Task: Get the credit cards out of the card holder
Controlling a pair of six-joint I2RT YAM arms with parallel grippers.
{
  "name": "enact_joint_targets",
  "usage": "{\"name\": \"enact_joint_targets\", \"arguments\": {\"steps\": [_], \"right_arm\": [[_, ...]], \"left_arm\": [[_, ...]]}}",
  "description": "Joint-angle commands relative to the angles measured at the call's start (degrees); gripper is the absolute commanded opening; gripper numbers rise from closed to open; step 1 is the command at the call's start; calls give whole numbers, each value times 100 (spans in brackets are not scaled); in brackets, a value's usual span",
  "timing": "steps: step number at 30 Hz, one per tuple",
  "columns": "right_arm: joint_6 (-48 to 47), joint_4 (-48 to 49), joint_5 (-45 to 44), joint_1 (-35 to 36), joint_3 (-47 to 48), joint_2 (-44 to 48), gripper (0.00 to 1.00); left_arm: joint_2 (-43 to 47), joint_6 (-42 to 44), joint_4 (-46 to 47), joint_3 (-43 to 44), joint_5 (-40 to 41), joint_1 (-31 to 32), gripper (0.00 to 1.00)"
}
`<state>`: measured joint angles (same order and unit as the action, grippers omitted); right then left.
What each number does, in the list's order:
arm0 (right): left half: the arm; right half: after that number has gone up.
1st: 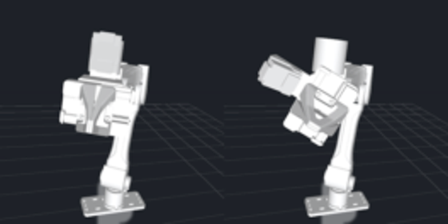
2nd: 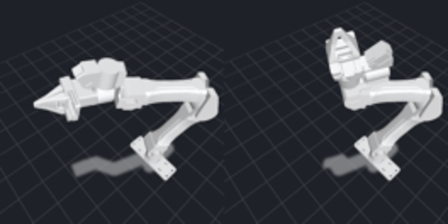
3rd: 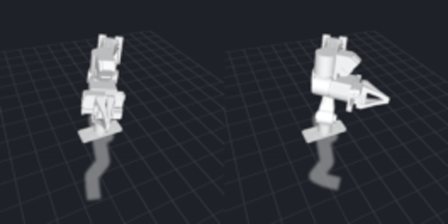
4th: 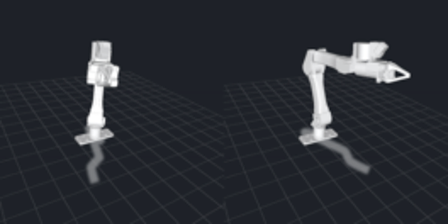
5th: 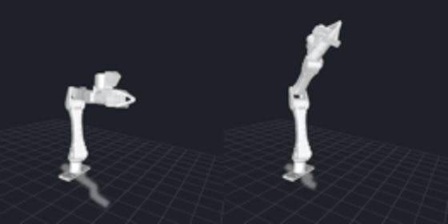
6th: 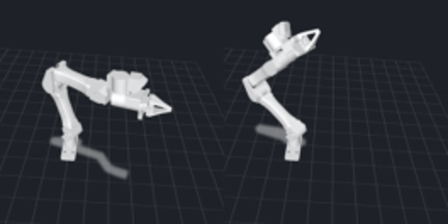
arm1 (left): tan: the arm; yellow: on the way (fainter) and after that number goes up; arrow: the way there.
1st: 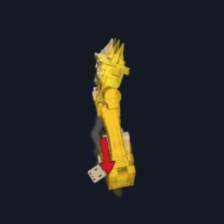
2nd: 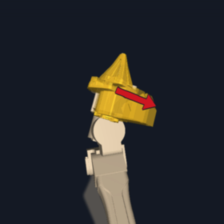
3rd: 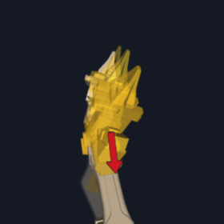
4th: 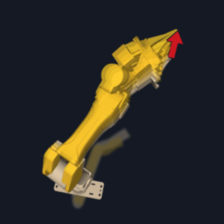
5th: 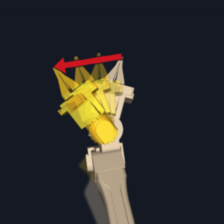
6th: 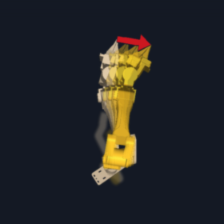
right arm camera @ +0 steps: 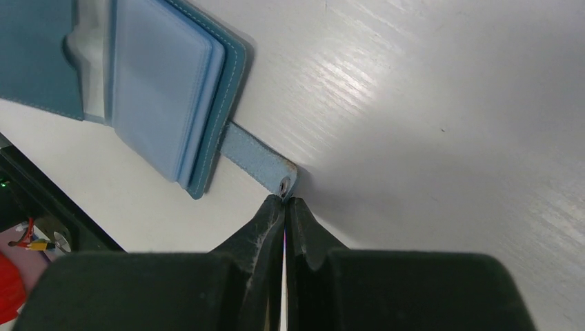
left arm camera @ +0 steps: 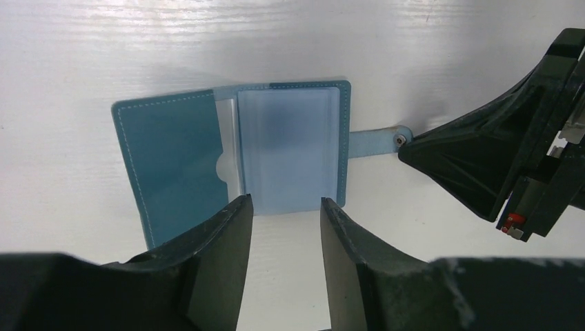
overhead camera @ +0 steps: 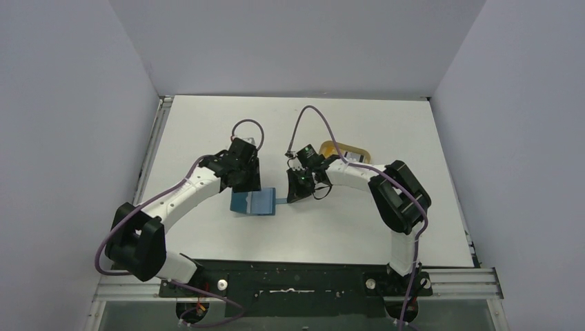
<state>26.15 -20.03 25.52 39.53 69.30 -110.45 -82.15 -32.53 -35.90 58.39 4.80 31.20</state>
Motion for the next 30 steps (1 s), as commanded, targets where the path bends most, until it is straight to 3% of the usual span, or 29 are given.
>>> {"name": "enact_joint_targets", "arguments": {"steps": [1, 3, 6, 9, 14, 19, 22, 30], "right_arm": [[-48, 201, 125, -127, -101, 316, 0], [-61, 202, 156, -174, -133, 330, 0], [-75, 184, 188, -216, -153, 376, 0], [-109, 150, 190, -233, -162, 384, 0], [-125, 157, 230, -244, -183, 392, 0], [-119, 175, 264, -243, -174, 375, 0], [-130, 175, 283, -244, -196, 408, 0], [-206, 161, 362, -292, -209, 378, 0]], "left_arm": [[-86, -191, 238, 183, -54, 18, 40], [-186, -247, 271, 149, -87, 9, 43], [-157, -289, 203, 137, -90, -175, 58], [33, -177, 367, -57, -461, -819, 69], [389, 27, 374, -362, -932, -1870, 75], [729, -172, 312, -833, -892, -2383, 67], [1004, -275, 268, -1233, -793, -2443, 56], [1225, -473, 328, -2031, -737, -2401, 44]]}}
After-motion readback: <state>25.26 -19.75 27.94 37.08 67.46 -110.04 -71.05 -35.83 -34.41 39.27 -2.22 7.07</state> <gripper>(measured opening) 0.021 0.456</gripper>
